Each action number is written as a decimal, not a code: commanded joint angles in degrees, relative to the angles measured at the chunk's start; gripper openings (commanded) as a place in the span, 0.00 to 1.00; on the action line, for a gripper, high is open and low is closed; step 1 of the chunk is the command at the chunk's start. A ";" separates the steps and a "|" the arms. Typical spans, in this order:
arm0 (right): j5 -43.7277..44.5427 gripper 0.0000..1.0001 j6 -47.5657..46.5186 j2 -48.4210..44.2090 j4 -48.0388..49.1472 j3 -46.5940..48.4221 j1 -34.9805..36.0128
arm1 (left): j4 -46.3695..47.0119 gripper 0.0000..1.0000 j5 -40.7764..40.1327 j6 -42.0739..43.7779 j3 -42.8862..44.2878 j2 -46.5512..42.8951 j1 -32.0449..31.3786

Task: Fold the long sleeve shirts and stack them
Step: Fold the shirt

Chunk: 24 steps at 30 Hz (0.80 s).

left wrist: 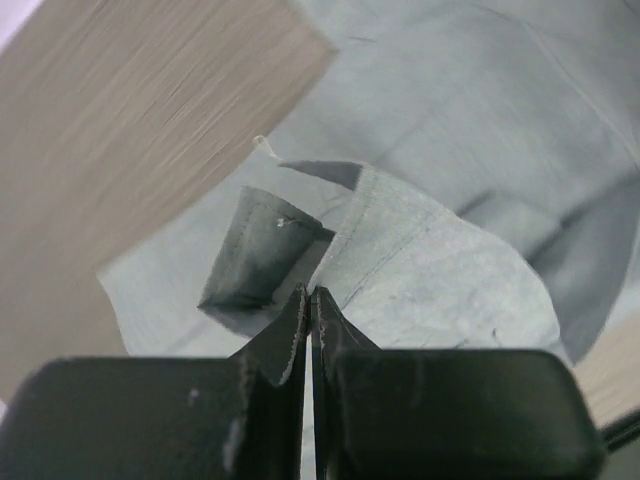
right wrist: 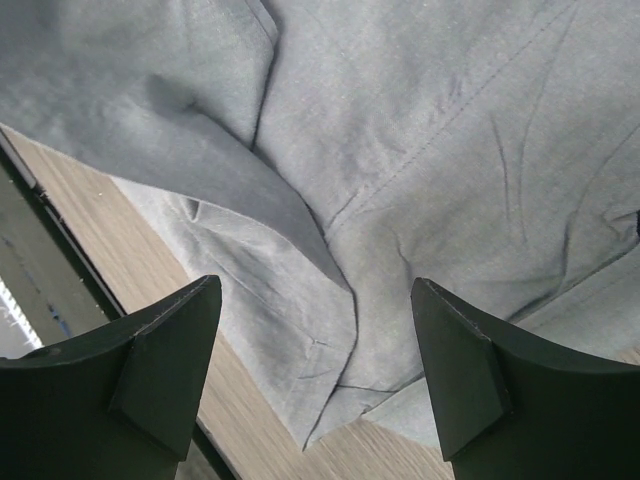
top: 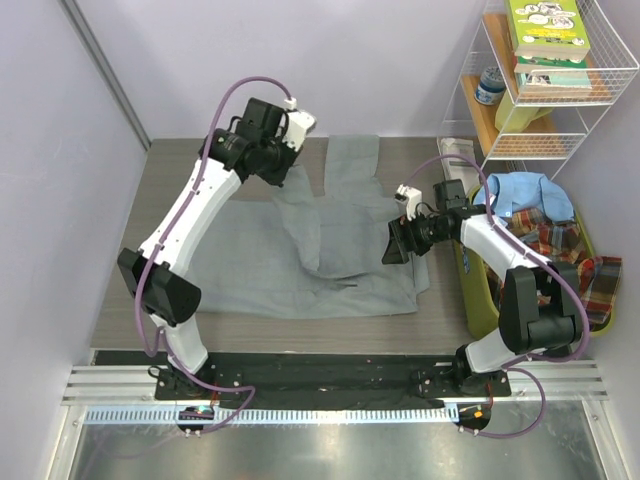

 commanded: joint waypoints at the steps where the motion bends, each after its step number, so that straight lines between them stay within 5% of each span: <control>1: 1.62 0.81 -0.38 0.62 2.62 -0.45 0.01 | 7.98 0.00 -17.98 -21.93 1.37 0.09 2.58; 6: 2.15 0.79 0.06 1.76 3.15 -0.81 1.06 | 7.19 0.00 -32.20 -31.77 6.99 3.43 3.55; 12: 3.38 0.74 0.42 2.81 4.38 -1.42 2.47 | 5.34 0.00 -38.57 -37.77 6.04 5.98 3.55; 18: 6.63 0.69 0.86 4.49 4.99 -2.12 4.66 | 11.66 0.00 -33.14 -35.49 -2.40 4.84 3.90; 24: 12.07 0.61 2.17 5.72 5.96 -3.09 5.81 | 19.91 0.00 -17.59 -27.68 -8.03 2.82 4.70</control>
